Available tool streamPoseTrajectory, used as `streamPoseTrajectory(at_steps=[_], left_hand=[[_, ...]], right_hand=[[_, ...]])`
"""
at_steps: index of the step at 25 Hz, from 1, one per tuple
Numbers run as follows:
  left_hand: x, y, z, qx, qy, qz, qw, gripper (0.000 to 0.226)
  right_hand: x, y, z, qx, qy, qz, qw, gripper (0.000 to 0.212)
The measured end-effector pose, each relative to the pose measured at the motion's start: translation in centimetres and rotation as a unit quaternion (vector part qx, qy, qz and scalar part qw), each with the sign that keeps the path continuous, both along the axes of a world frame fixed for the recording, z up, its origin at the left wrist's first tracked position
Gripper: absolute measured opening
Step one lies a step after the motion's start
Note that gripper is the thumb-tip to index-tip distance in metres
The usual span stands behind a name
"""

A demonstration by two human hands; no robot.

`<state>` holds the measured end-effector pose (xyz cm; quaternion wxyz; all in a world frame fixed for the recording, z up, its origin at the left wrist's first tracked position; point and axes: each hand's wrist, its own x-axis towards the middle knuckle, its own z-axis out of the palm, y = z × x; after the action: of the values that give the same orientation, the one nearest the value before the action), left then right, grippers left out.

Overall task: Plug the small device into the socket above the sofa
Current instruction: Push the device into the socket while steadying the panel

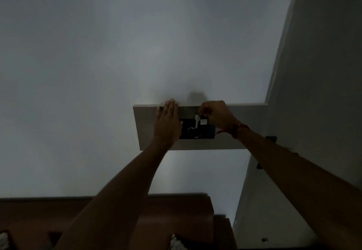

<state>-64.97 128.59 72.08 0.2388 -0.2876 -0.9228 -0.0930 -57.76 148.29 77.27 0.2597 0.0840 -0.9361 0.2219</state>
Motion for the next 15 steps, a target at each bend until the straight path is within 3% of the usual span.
streamPoseTrajectory(at_steps=[3,9,15], left_hand=[[0.0,0.0,-0.1,0.003,0.000,-0.001,1.000,0.076],[-0.1,0.2,-0.7,0.026,0.007,-0.003,1.000,0.078],[-0.2,0.2,-1.1,0.026,0.018,0.008,0.999,0.077]], right_hand=[[0.5,1.5,-0.2,-0.022,0.096,-0.072,0.993,0.024],[-1.5,-0.1,-2.2,0.098,-0.009,-0.089,0.991,0.022],[-2.0,-0.9,-3.7,0.107,0.042,-0.121,0.986,0.020]])
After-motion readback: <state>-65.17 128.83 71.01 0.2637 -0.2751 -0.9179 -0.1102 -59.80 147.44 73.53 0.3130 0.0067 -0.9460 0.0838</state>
